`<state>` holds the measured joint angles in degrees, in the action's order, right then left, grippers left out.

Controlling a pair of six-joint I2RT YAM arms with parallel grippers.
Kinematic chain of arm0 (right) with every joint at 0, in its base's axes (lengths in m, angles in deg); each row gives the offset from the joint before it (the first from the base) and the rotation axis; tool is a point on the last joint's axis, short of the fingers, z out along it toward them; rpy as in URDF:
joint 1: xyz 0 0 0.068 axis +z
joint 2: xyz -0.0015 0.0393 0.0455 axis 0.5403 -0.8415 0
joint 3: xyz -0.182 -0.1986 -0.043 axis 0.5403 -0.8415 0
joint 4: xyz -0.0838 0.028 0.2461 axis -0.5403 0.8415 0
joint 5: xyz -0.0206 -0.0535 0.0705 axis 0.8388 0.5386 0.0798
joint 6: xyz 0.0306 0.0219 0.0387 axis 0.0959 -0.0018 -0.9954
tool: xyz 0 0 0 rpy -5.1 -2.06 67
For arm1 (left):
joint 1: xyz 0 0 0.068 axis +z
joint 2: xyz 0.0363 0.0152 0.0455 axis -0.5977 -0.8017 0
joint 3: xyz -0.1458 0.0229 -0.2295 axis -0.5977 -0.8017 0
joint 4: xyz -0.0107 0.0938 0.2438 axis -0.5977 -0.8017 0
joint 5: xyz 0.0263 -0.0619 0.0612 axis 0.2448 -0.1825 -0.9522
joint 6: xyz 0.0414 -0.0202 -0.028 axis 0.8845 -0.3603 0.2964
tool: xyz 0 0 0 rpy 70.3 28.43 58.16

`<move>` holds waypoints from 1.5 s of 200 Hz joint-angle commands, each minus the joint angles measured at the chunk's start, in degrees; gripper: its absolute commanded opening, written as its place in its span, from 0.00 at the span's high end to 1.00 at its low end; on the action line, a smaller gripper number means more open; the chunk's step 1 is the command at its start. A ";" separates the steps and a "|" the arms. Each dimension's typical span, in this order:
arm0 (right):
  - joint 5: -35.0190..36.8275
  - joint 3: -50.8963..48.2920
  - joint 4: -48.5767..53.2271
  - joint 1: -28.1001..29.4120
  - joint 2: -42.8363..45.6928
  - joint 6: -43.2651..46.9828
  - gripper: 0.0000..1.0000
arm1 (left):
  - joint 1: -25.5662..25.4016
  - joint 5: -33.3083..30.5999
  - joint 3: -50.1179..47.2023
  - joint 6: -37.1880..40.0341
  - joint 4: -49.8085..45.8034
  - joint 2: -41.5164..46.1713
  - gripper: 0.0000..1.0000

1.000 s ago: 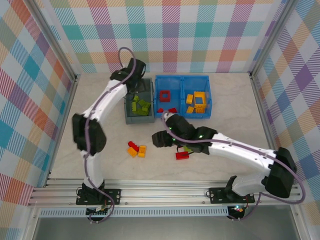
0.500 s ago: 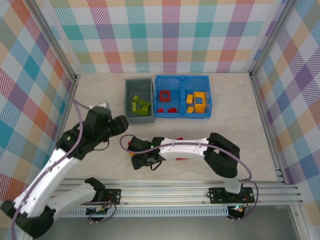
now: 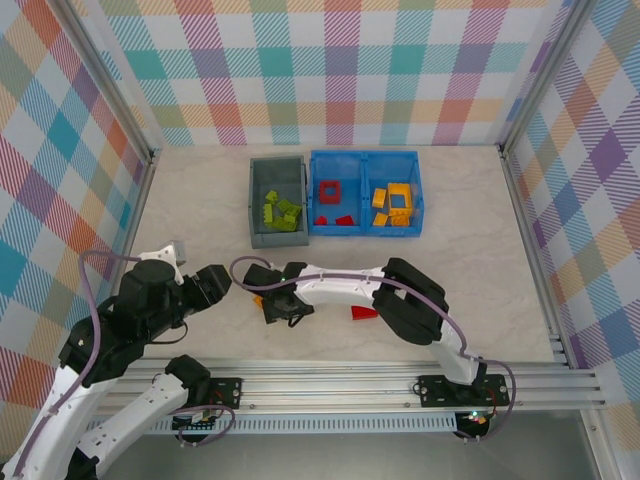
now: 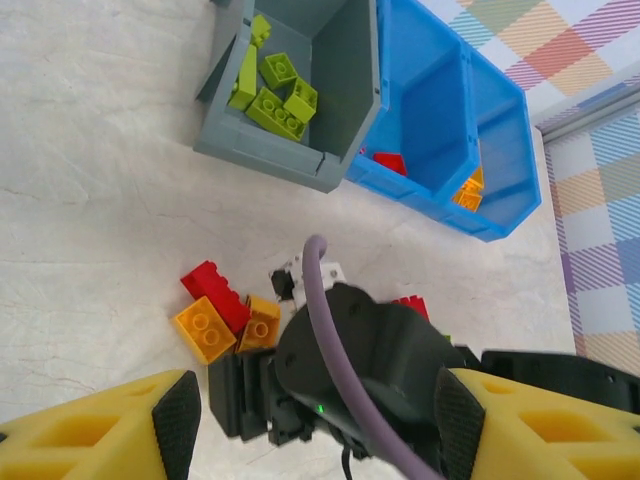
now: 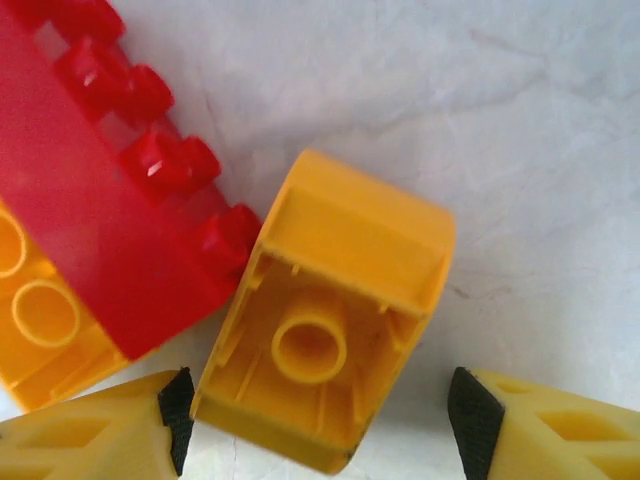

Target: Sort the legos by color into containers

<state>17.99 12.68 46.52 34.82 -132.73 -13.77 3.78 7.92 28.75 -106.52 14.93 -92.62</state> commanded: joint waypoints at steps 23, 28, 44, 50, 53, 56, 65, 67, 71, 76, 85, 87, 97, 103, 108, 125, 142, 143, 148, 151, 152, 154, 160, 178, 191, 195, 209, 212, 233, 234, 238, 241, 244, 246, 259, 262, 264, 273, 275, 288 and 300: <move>3.46 0.08 1.90 -1.85 -0.19 -1.67 0.43 | -0.46 3.21 -0.77 0.55 1.13 -0.10 0.35; 3.74 -0.50 1.66 -1.87 0.17 -1.57 0.44 | -0.47 3.19 -0.86 0.51 1.30 -0.09 0.35; 4.21 -2.81 0.49 -2.19 1.68 -1.48 0.51 | -0.47 3.39 -1.36 0.53 1.78 -0.18 0.35; 4.06 -3.54 -0.32 -2.51 1.99 -1.31 0.56 | -0.47 3.56 -1.54 0.47 2.11 -0.27 0.35; 3.90 -3.81 -0.44 -2.58 2.13 -1.21 0.58 | -0.47 3.66 -1.70 0.53 2.28 -0.35 0.35; 3.80 -4.08 -0.74 -2.74 2.27 -1.09 0.61 | -0.47 3.75 -1.86 0.52 2.43 -0.43 0.35; 3.61 -4.87 -1.72 -3.01 2.71 -0.49 0.67 | -0.43 4.16 -2.13 0.53 2.96 -0.75 0.35; 3.67 -5.04 -1.88 -2.99 2.86 -0.28 0.69 | -0.46 4.25 -2.17 0.53 3.00 -0.83 0.35; 3.85 -5.31 -2.20 -3.03 3.21 0.02 0.71 | -0.47 4.37 -2.24 0.51 3.15 -1.02 0.35; 4.13 -5.66 -2.32 -3.02 3.79 0.38 0.73 | -0.47 4.71 -2.35 0.55 3.41 -1.26 0.35; 5.01 -6.59 -2.46 -3.00 5.39 0.95 0.75 | -0.47 5.58 -2.51 0.70 3.84 -1.71 0.34; 5.35 -7.08 -2.53 -3.01 6.17 1.10 0.76 | -0.47 5.77 -2.59 0.77 3.99 -1.86 0.34; 6.76 -8.62 -2.09 -3.05 8.96 1.29 0.76 | -0.47 7.33 -2.71 0.82 5.02 -2.57 0.34; 7.79 -10.07 -1.68 -3.07 11.46 1.40 0.77 | -0.47 8.57 -2.75 0.82 5.82 -3.21 0.34; 8.57 -11.31 -1.45 -3.18 13.82 1.62 0.77 | -0.47 9.76 -2.85 0.78 6.76 -3.74 0.34; 11.10 -15.81 0.36 -4.34 22.69 1.99 0.77 | -0.47 13.81 -3.48 -0.01 10.61 -5.87 0.34; 12.24 -20.01 2.95 -8.04 31.63 3.01 0.77 | -1.03 16.85 -3.77 -1.47 15.37 -8.96 0.34; 12.27 -20.21 3.06 -8.34 32.09 3.09 0.77 | -1.10 16.94 -3.76 -1.57 15.65 -9.23 0.34; 12.30 -21.27 3.60 -9.98 34.26 3.91 0.76 | -1.65 17.10 -3.68 -1.95 17.07 -10.48 0.34; 12.31 -21.81 3.91 -11.18 35.65 4.37 0.76 | -2.19 17.00 -3.51 -2.19 17.88 -11.27 0.34; 12.26 -21.95 3.98 -11.54 36.08 4.61 0.76 | -2.30 16.92 -3.46 -2.23 18.14 -11.57 0.34; 12.10 -22.27 4.16 -12.40 36.78 5.01 0.76 | -2.75 16.72 -3.38 -2.27 18.80 -12.06 0.34; 11.63 -23.19 4.48 -15.21 39.07 6.32 0.76 | -4.27 15.99 -3.05 -2.40 20.39 -13.96 0.34; 6.93 -26.04 1.22 -24.87 43.62 12.61 0.75 | -10.22 11.46 -1.02 -1.84 24.09 -20.19 0.35; 1.59 -25.05 -0.20 -32.25 43.09 16.40 0.76 | -14.52 7.09 1.24 -0.95 25.71 -24.83 0.35; 0.22 -24.33 -0.65 -34.17 42.39 17.75 0.76 | -15.79 5.78 2.03 -0.73 26.12 -26.16 0.36; -4.81 -20.04 -1.55 -39.98 38.19 21.85 0.76 | -19.70 0.10 4.85 -0.48 26.55 -30.28 0.36; -5.94 -18.86 -1.64 -41.16 36.98 22.49 0.76 | -20.32 -0.94 5.31 -0.51 26.71 -30.99 0.36; -13.48 -9.74 -2.32 -46.85 27.48 26.25 0.77 | -23.92 -5.51 7.59 -0.10 29.28 -36.00 0.37; -13.68 -9.32 -2.30 -47.13 27.07 26.32 0.77 | -24.06 -5.67 7.71 -0.09 29.38 -36.20 0.36; -14.81 -7.48 -2.29 -48.05 25.12 26.55 0.77 | -24.53 -6.23 8.22 0.10 29.86 -37.18 0.36; -15.37 -5.93 -2.21 -48.67 23.58 26.64 0.77 | -24.92 -6.66 8.58 0.18 30.08 -37.89 0.36; -15.91 -4.39 -1.97 -49.20 21.98 26.77 0.77 | -25.24 -7.19 8.95 0.18 30.30 -38.55 0.36; -16.24 -3.47 -1.78 -49.58 21.12 26.86 0.77 | -25.45 -7.61 9.26 0.25 30.45 -39.02 0.37; -18.77 3.32 -0.63 -51.40 14.38 27.68 0.77 | -27.33 -10.81 11.14 0.64 31.15 -41.98 0.37; -19.33 4.97 -0.36 -51.76 12.85 27.82 0.77 | -27.77 -11.25 11.50 0.89 31.66 -42.65 0.37; -19.73 6.19 -0.24 -52.00 11.81 27.87 0.76 | -27.97 -11.55 11.72 1.09 32.02 -43.10 0.37; -21.51 11.14 1.22 -52.88 7.41 28.03 0.77 | -29.18 -12.48 13.21 2.10 33.53 -45.44 0.37; -21.90 12.37 1.65 -52.99 6.41 27.99 0.77 | -29.45 -12.63 13.71 2.29 33.72 -46.02 0.37; -23.55 20.13 4.80 -54.02 0.21 27.88 0.77 | -31.42 -14.50 18.14 4.57 33.52 -50.52 0.37; -24.46 27.06 7.98 -54.46 -4.83 28.05 0.76 | -33.22 -16.09 23.30 7.14 32.04 -55.07 0.37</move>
<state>-0.19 29.18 47.78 -18.57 -130.39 12.17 -26.01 -2.13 44.25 -104.79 45.13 -141.31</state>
